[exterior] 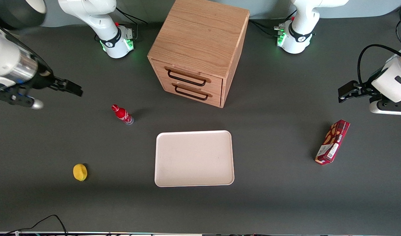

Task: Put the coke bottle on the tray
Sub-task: 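Move the right gripper down over the red Coca-Cola bottle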

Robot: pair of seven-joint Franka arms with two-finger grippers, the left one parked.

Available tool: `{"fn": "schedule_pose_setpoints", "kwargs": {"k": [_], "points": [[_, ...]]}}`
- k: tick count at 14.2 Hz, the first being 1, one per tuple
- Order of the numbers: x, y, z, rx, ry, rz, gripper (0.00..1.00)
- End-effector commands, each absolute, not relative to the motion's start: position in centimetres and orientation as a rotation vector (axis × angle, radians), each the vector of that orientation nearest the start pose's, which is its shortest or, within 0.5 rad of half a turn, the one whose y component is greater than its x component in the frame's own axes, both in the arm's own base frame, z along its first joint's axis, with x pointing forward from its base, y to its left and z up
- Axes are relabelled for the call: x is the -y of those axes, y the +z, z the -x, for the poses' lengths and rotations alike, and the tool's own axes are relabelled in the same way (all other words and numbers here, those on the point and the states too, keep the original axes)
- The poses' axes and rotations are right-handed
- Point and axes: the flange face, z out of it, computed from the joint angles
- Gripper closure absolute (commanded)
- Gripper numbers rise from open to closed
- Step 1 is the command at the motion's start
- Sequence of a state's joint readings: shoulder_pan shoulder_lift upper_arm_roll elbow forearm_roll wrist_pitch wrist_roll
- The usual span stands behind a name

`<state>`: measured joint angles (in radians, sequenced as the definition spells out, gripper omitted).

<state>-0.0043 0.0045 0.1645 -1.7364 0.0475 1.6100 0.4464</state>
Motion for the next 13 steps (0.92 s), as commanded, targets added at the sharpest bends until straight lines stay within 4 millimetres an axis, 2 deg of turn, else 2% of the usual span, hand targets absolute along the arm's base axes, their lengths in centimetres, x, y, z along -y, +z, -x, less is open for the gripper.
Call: {"fn": "schedule_pose_setpoints", "kwargs": {"k": [1,3,5,7,9,10,11,13], "points": [[-12.9,45.0,-52.7,-0.486,0.192,3.083,0.0],[-13.4,39.6,-51.8,-0.473,0.146,3.087,0.0],[-13.0,36.4,-50.9,-0.468,0.129,3.099,0.0],[-12.6,33.8,-50.1,-0.451,0.107,3.116,0.0],[-12.4,32.7,-49.2,-0.449,0.114,3.122,0.0],[-12.3,32.6,-48.9,-0.448,0.111,3.124,0.08],[-12.2,32.4,-48.7,-0.43,0.108,3.14,0.3],[-12.1,32.4,-48.5,-0.398,0.094,3.168,0.99]]}}
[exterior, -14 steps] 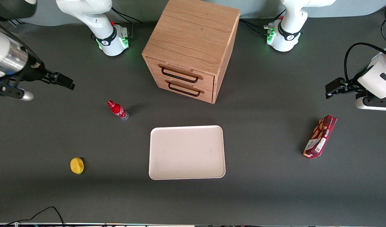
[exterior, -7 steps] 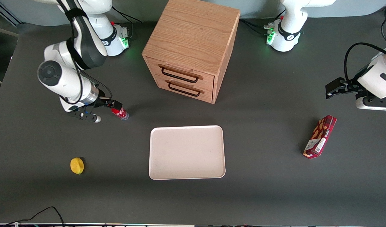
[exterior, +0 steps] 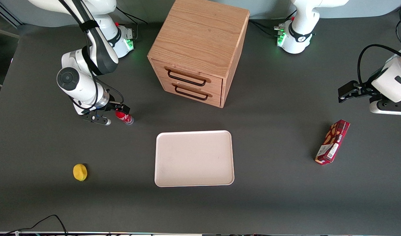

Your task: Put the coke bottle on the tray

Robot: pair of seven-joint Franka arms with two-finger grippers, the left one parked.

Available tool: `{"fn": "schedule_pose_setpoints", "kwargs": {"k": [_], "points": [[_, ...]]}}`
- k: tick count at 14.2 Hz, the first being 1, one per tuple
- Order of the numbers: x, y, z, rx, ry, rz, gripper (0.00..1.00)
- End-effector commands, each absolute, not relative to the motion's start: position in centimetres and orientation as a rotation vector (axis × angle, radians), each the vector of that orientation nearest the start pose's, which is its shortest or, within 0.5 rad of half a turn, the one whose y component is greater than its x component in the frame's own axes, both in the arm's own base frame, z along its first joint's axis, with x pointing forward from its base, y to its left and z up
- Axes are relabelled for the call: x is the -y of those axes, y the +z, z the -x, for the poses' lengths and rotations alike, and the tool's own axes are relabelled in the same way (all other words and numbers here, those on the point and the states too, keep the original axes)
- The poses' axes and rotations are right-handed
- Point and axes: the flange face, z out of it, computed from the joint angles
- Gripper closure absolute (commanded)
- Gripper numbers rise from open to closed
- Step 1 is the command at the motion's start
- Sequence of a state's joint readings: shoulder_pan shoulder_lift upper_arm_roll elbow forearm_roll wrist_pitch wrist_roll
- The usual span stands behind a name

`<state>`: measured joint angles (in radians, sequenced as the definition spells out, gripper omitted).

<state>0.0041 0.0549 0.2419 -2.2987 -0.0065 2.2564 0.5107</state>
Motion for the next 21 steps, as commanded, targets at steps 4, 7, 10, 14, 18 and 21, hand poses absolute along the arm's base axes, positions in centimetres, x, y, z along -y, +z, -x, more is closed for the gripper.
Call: {"fn": "schedule_pose_setpoints", "kwargs": {"k": [4,7,10,14,18,21], "points": [[-12.1,32.6,-48.6,-0.388,0.089,3.174,1.0],[-12.1,34.1,-48.7,-0.374,0.082,3.18,1.0],[-12.0,40.3,-51.1,-0.362,0.132,3.199,1.0],[-12.4,53.1,-55.9,-0.349,0.126,3.171,1.0],[-16.5,57.9,-63.2,-0.552,0.232,3.072,1.0],[-20.3,54.4,-67.6,-0.799,0.207,2.941,1.0]]}}
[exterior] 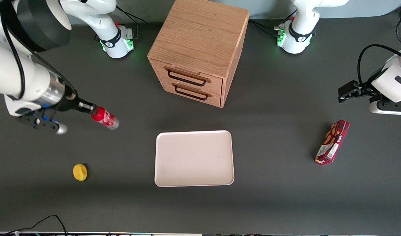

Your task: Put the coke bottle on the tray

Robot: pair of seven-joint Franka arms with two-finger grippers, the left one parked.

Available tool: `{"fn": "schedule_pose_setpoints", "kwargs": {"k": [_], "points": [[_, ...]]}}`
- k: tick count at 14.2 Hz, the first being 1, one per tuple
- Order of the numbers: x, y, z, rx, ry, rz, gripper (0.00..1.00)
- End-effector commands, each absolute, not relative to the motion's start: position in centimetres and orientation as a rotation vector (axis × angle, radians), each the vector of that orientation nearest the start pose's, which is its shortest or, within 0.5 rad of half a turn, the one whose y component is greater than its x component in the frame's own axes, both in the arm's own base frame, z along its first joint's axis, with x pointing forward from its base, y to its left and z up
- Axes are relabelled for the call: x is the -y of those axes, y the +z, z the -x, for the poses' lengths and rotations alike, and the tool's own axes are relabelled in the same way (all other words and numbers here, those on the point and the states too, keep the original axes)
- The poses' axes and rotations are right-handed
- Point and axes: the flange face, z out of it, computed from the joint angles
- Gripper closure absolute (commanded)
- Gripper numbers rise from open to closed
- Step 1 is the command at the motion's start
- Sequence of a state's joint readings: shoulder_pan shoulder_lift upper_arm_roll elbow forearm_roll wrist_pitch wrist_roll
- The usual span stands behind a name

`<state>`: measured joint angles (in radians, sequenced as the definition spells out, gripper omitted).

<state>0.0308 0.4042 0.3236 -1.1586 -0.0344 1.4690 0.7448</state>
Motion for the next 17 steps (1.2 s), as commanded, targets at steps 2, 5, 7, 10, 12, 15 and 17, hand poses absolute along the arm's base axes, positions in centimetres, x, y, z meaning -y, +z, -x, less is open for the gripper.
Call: {"fn": "schedule_pose_setpoints", "kwargs": {"k": [2,5,7,10,12,15,17], "points": [[-23.1,50.4,-69.9,-0.948,0.112,2.868,1.0],[-26.3,42.6,-72.7,-1.103,0.047,2.781,1.0],[-27.7,39.4,-73.0,-1.14,0.019,2.79,1.0],[-29.5,34.9,-73.2,-1.167,-0.035,2.825,1.0],[-30.0,34.5,-73.0,-1.151,-0.027,2.826,1.0],[-29.9,34.5,-73.1,-1.145,-0.027,2.827,0.0],[-28.9,37.1,-72.9,-1.144,-0.022,2.84,0.0]]}}
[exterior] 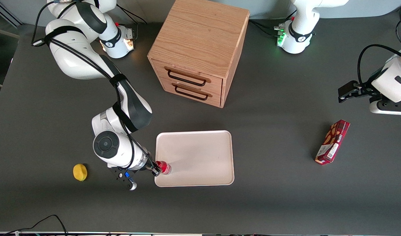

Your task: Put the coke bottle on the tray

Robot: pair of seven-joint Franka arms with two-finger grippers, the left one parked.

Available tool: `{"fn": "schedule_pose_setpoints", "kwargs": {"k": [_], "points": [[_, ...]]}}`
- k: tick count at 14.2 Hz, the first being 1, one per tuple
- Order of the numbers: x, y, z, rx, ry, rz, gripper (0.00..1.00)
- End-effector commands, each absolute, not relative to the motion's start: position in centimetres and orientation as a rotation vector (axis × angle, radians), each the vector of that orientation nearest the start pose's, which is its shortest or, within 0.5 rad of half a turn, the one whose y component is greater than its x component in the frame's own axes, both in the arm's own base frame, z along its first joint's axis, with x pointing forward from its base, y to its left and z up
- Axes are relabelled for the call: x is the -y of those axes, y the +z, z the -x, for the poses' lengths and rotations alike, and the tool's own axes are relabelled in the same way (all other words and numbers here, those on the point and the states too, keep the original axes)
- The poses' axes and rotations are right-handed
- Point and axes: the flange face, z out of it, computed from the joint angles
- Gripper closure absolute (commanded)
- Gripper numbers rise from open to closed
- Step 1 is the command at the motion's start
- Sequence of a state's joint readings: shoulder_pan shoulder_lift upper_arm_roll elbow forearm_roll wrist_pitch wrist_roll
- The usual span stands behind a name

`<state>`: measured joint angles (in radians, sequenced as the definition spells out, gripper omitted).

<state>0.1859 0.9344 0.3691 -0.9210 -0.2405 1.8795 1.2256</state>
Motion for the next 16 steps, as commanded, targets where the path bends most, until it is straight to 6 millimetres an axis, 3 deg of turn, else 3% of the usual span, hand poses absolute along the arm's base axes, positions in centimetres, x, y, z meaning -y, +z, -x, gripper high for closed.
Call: {"fn": "schedule_pose_setpoints", "kwargs": {"k": [1,2,4,6,7,9,10,13,14,16], "points": [[-28.3,40.3,-72.2,-1.087,-0.067,2.907,0.0],[-27.3,44.0,-70.8,-0.964,-0.051,3.006,0.0],[-22.6,52.4,-67.3,-0.727,0.03,3.129,0.0],[-19.8,58.7,-63.2,-0.617,0.007,3.185,0.0],[-17.5,60.4,-61.6,-0.578,0.031,3.185,0.0],[-10.5,62.5,-58.7,-0.531,0.077,3.138,0.0],[-8.0,62.0,-57.2,-0.523,0.088,3.112,0.0],[-2.8,57.1,-51.8,-0.452,0.012,3.13,0.0],[-2.2,55.7,-50.6,-0.465,-0.005,3.121,0.0],[-3.0,54.8,-49.9,-0.447,0.011,3.126,0.0]]}}
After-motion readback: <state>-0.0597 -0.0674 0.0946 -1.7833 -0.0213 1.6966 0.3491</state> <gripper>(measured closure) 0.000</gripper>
